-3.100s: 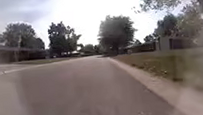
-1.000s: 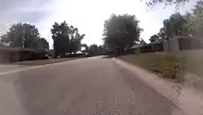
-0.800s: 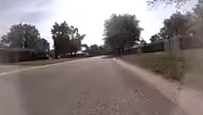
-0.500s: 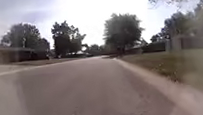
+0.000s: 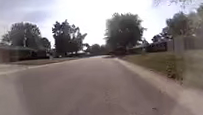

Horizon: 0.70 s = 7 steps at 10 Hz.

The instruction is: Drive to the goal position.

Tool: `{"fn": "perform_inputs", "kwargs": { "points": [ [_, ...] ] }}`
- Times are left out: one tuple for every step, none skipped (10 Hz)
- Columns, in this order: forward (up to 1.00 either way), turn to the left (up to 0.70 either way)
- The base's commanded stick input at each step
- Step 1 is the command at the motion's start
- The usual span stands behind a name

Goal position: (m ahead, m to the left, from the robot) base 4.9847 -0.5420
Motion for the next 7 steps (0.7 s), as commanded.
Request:
{"fn": "perform_inputs", "kwargs": {
  "points": [
    [0.69,0.03],
    [0.69,0.03],
    [0.69,0.03],
    [0.69,0.03],
    [0.69,0.03],
    [0.69,0.03],
    [0.69,0.03]
  ]
}}
